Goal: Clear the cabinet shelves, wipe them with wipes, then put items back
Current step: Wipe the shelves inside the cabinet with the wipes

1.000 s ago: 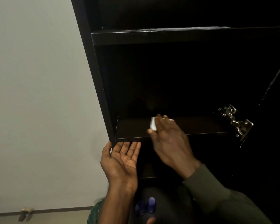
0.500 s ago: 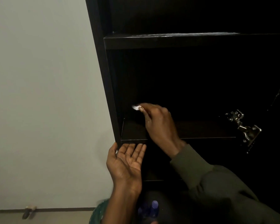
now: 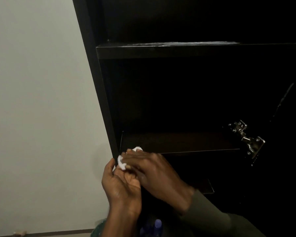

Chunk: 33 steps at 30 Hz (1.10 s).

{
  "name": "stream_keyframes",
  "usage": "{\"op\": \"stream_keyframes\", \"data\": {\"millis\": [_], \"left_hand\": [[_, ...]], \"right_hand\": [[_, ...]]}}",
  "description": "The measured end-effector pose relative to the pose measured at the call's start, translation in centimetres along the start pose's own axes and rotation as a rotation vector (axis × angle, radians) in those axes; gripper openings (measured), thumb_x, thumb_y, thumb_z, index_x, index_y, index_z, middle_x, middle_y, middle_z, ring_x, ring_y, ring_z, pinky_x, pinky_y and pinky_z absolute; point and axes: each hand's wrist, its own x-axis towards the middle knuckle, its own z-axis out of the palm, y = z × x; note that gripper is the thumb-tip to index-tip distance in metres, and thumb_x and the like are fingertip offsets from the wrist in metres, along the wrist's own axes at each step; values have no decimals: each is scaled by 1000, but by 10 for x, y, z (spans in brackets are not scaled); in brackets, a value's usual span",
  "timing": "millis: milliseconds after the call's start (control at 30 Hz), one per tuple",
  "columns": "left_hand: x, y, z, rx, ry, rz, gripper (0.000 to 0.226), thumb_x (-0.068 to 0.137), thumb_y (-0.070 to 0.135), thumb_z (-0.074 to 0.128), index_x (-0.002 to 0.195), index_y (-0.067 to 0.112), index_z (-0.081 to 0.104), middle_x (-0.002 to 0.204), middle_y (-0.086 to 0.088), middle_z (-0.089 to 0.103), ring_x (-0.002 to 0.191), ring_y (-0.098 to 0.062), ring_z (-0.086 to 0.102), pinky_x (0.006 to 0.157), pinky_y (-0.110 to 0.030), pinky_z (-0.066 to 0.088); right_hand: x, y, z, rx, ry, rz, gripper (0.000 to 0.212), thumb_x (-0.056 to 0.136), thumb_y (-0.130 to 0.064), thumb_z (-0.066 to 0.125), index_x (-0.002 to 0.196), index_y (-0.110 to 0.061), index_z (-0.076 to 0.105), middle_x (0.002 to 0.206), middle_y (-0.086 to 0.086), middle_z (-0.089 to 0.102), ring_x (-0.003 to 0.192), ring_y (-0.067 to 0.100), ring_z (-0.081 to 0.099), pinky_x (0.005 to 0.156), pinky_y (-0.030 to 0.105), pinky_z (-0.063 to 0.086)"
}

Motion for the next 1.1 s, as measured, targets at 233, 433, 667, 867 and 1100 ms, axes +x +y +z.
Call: {"op": "stream_keyframes", "data": {"millis": [233,433,667,867,1100], "left_hand": [[-2,-1,3,-3,14,-25,64,98,40,43,151,6,29,152,-22,38,130,-45,48,111,-52,39],[-2,-2,1,-1,9,-29,63,98,40,44,151,7,30,151,-21,39,129,-44,49,111,-52,39],[-4,-3,6,14,24,9,61,99,39,42,148,3,33,146,-20,45,129,-40,50,112,-48,38],[-1,-2,-2,8,-20,-2,41,97,42,41,108,11,65,110,-8,67,106,-22,65,106,-36,43],[-7,-2,5,-14,15,-19,65,98,39,43,151,6,27,153,-23,36,131,-46,46,112,-53,37]], "right_hand": [[-56,35,-83,-110,682,278,38,93,1,58,127,-17,63,129,-7,63,125,0,52,107,19,40],[-82,88,-87,-538,306,726,48,102,-37,34,144,-16,43,151,6,41,144,21,30,115,39,30],[-19,39,-14,-479,109,407,73,96,-62,24,154,-19,20,160,3,23,149,17,12,123,36,10],[19,10,16,-474,-77,94,60,102,-45,33,153,-16,22,161,3,21,150,20,9,121,33,-1],[-28,65,-50,-552,126,543,78,92,-69,12,150,-20,28,155,1,34,146,20,21,121,32,15]]}}
